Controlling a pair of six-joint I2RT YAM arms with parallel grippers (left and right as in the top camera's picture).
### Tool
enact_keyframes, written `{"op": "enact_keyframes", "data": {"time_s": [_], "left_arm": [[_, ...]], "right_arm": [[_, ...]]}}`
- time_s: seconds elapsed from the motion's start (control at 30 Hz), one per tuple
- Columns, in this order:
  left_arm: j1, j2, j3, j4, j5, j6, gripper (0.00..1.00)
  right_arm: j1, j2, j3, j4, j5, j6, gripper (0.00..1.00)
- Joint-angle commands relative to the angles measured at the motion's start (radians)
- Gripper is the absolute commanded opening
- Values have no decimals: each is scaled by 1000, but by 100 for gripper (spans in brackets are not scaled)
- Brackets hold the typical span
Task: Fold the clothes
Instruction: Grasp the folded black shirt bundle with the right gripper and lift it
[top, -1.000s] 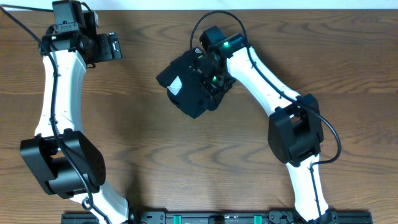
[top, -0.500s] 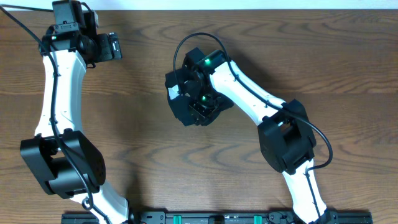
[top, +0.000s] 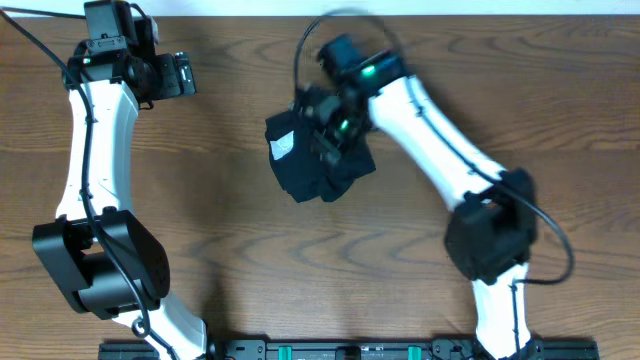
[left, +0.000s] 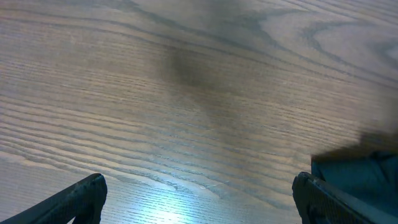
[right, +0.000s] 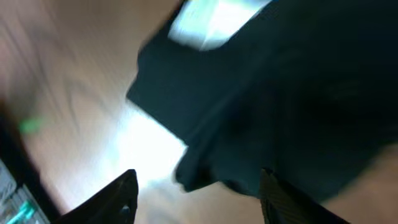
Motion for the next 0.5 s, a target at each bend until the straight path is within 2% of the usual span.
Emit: {"op": "enact_keyframes", "data": {"time_s": [0.0, 0.27, 0.4, 0.47], "left_arm": [[-1, 11, 0, -1, 7, -5, 96], [-1, 11, 0, -2, 7, -5, 96], [-1, 11, 0, -3, 7, -5, 96], [-1, 11, 0, -5, 7, -5, 96]], "right_arm": [[-60, -24, 21, 66, -11, -14, 65], [-129, 102, 10, 254, 24, -14, 75], [-161, 171, 10, 304, -14, -7, 88], [-177, 197, 10, 321, -58, -7, 89]]}}
